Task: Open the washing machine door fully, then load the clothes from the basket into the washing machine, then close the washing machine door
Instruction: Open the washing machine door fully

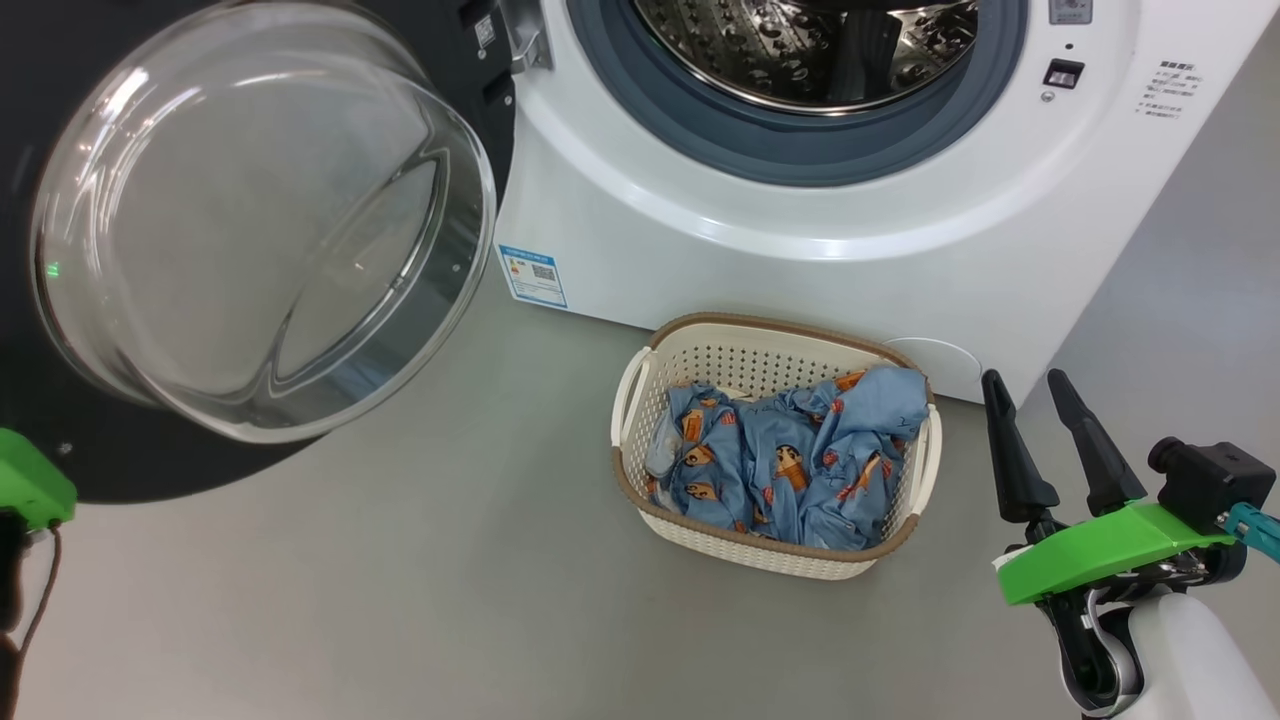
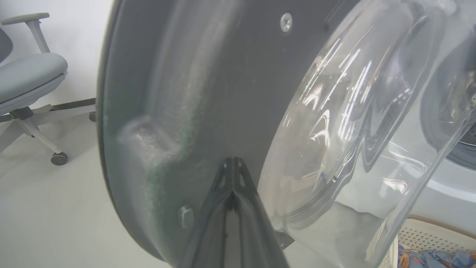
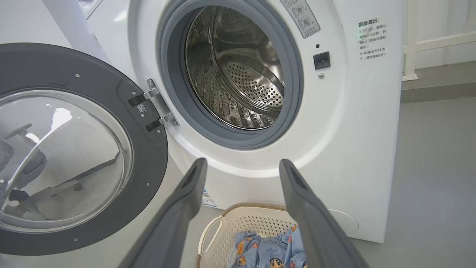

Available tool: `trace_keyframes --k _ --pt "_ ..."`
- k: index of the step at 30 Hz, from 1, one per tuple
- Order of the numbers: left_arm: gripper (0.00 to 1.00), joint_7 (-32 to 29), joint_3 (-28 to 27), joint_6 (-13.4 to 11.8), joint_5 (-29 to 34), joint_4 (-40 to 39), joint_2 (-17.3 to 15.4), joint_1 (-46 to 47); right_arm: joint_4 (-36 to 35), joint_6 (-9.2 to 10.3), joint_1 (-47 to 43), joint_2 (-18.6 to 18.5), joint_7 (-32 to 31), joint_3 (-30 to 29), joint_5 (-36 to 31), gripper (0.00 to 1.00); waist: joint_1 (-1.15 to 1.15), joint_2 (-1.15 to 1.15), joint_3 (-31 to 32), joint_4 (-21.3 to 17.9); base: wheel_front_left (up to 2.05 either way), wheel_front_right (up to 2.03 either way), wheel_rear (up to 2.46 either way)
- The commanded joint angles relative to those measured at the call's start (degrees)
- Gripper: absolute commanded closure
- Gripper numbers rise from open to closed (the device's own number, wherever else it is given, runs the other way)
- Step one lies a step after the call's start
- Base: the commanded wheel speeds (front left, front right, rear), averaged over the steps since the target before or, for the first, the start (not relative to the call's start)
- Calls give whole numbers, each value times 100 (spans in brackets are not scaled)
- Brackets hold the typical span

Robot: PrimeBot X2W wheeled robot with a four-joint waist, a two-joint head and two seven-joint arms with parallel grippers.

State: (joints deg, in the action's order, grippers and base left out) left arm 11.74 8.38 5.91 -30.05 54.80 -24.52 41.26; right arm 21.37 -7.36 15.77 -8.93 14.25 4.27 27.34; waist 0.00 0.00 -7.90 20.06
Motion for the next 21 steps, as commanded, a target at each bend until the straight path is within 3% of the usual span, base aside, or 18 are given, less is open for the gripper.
trace_keyframes --k 1,5,6,7,8,9,21 --pt "100 101 -142 32 5 -194 -326 36 -116 -13 -1 13 74 162 -32 0 0 0 29 -28 0 0 0" --pt "100 173 -175 -4 -48 -464 -280 -210 -114 -13 -36 2 74 187 1 0 0 0 112 -109 0 0 0" --pt "95 187 -180 -25 -58 -562 -256 -299 -119 -13 -51 6 74 197 17 0 0 0 137 -132 0 0 0" --pt "69 198 -184 -51 -65 -669 -240 -395 -125 -13 -65 9 74 212 37 0 0 0 158 -156 0 0 0" --pt "52 214 -193 -85 -65 -799 -226 -493 -133 -13 -80 5 74 226 56 0 0 0 182 -179 0 0 0" --pt "2 230 -219 -126 -84 -949 -196 -594 -144 -13 -96 -3 74 234 72 0 0 0 208 -199 0 0 0" --pt "0 268 -195 -718 -62 -3085 216 -1956 -173 -13 -241 -130 74 336 117 0 0 0 441 -462 0 0 0"
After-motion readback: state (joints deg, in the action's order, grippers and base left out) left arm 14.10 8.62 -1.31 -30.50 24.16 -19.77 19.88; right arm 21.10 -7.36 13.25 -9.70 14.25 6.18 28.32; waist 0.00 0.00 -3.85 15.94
